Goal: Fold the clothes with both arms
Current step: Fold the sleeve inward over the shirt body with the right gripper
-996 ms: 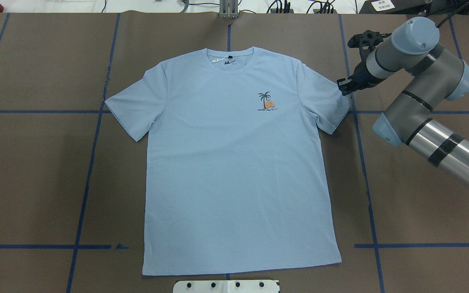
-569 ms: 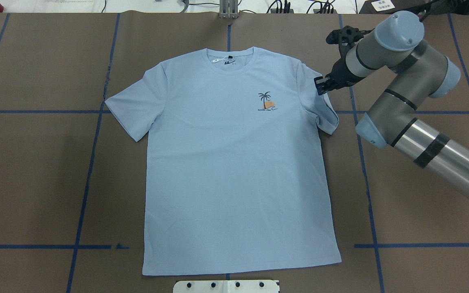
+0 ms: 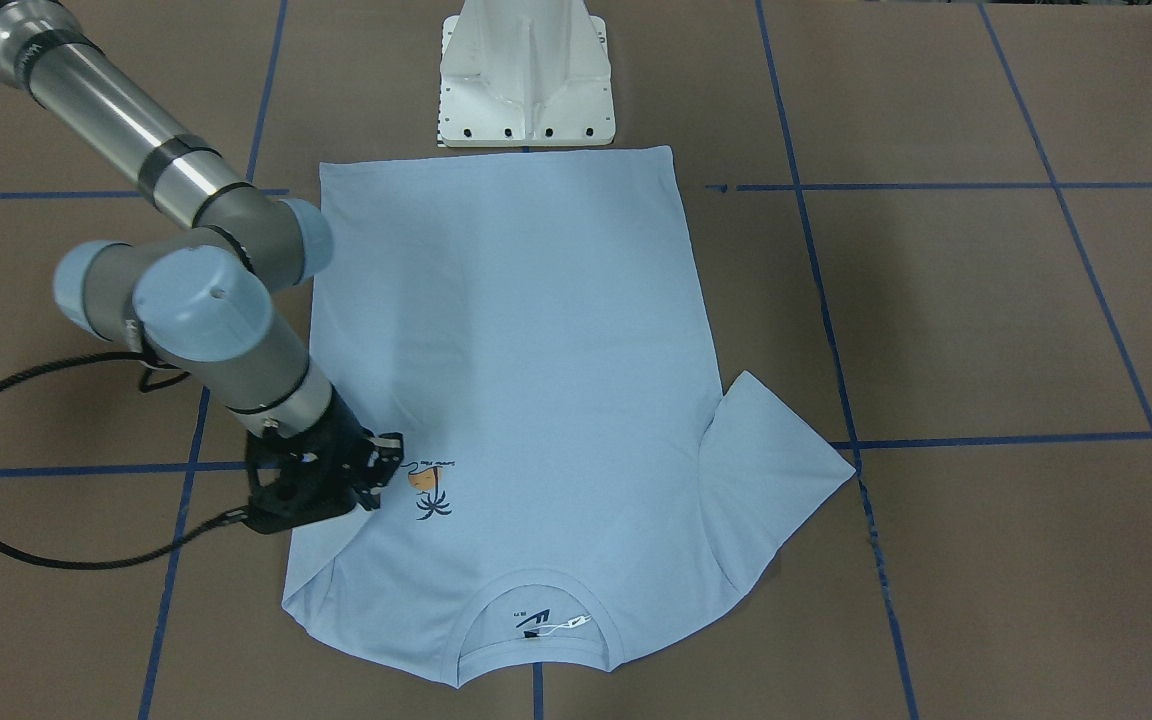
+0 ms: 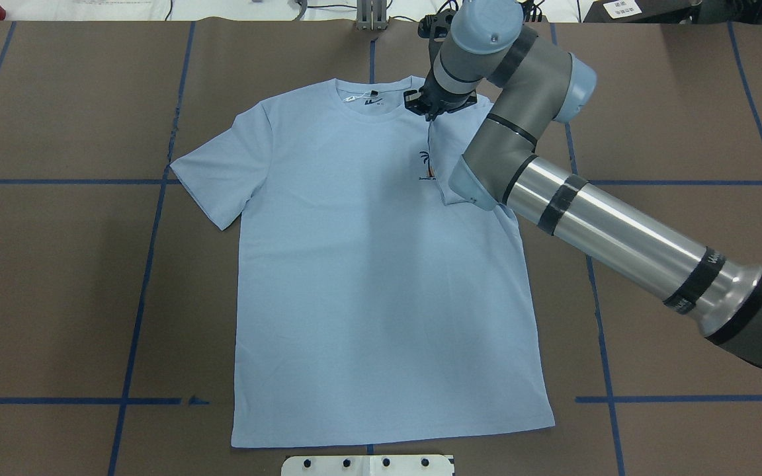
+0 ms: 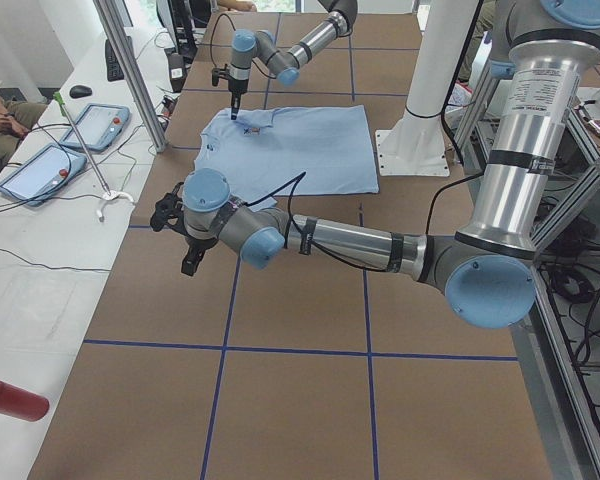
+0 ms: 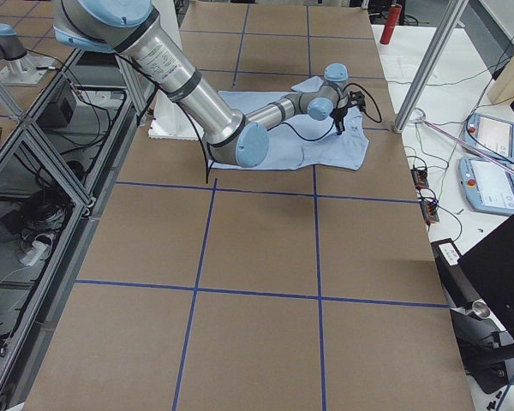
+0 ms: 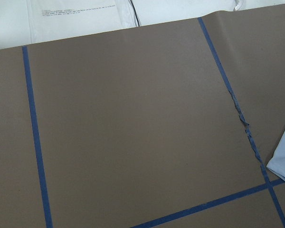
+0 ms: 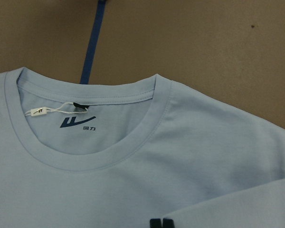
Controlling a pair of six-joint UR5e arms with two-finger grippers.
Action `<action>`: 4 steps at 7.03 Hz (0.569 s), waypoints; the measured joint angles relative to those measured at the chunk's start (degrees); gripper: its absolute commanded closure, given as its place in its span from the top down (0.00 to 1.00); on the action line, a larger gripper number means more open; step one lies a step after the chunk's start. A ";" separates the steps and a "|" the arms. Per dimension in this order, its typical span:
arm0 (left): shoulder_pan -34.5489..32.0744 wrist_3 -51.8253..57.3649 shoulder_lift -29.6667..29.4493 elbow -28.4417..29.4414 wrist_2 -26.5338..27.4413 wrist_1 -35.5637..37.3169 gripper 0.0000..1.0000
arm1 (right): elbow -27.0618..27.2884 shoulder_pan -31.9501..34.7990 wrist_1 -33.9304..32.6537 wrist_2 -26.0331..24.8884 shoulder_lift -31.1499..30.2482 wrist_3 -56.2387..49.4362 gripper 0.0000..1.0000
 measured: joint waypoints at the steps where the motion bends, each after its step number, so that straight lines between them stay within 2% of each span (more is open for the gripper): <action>1: 0.02 -0.15 0.01 0.05 0.04 -0.02 1.00 | -1.50 -1.09 0.94 -2.07 0.89 0.08 1.00; 4: 0.78 -1.60 -1.64 2.06 0.37 -0.06 1.00 | -1.60 -2.00 1.32 -3.57 1.09 1.11 1.00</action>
